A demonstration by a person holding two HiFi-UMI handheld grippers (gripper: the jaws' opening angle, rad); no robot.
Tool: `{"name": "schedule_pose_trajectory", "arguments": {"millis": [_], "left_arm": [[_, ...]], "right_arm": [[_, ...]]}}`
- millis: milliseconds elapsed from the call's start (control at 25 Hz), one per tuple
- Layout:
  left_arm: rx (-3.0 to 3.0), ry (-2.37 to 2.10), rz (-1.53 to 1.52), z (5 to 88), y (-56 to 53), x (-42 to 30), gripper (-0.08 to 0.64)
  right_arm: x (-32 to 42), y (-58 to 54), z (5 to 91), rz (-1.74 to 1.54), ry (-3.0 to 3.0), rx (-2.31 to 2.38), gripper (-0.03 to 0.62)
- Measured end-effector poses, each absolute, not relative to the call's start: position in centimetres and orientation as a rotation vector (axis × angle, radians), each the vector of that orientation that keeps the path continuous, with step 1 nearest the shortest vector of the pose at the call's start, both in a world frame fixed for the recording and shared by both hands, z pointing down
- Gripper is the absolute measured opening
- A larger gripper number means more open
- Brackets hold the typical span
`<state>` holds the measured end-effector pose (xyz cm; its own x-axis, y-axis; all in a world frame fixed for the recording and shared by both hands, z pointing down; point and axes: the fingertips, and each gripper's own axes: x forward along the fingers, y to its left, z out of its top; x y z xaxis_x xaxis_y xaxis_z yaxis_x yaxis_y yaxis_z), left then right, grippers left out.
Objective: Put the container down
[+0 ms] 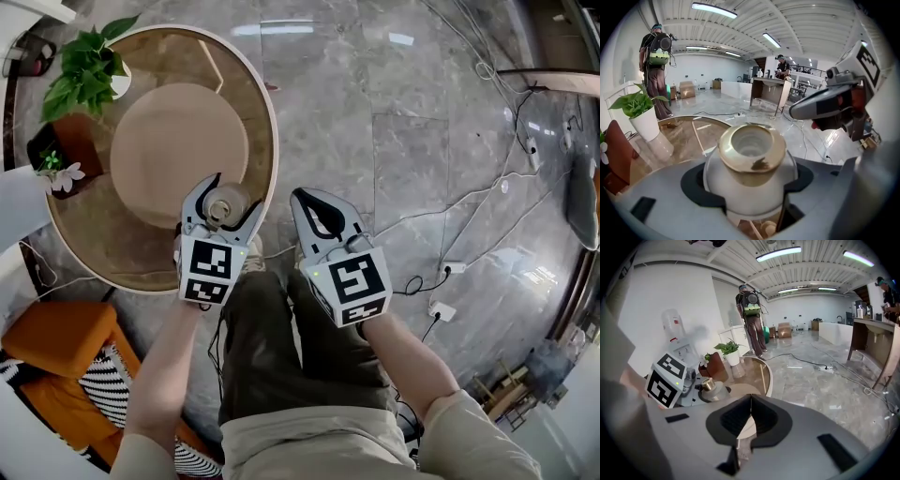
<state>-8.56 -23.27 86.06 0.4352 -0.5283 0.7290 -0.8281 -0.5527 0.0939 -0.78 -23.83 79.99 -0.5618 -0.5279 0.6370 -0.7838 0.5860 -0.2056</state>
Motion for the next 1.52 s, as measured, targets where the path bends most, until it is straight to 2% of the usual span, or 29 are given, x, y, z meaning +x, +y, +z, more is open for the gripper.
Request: {"name": "schedule_pose_trajectory", "arguments": {"millis": [960,1080,1320,1520], "left_arm": [[2.283,-1.171,1.008,89.7,-22.8,-8.3,0.335],[2.245,-1.189,1.064,89.7,-22.7,-8.9,0.362],[2.248,-1.176,1.086,86.8,-22.1,-9.7,0.368],[2.249,-1.206,0.972,80.6,-22.5,-9.8,0.365]], "right_arm": [[-2.1,-23.2,84.6,0.699,-2.228,0.943,-0.003],[-2.0,-23.0,83.6,0.713,-2.224,0.926,-0.003],[-1.6,-22.8,80.3,0.711,-2.216,0.901,-0.003],[-0.7,-23.0,75.3,0.697,-2.210,0.938,-0.003]]}}
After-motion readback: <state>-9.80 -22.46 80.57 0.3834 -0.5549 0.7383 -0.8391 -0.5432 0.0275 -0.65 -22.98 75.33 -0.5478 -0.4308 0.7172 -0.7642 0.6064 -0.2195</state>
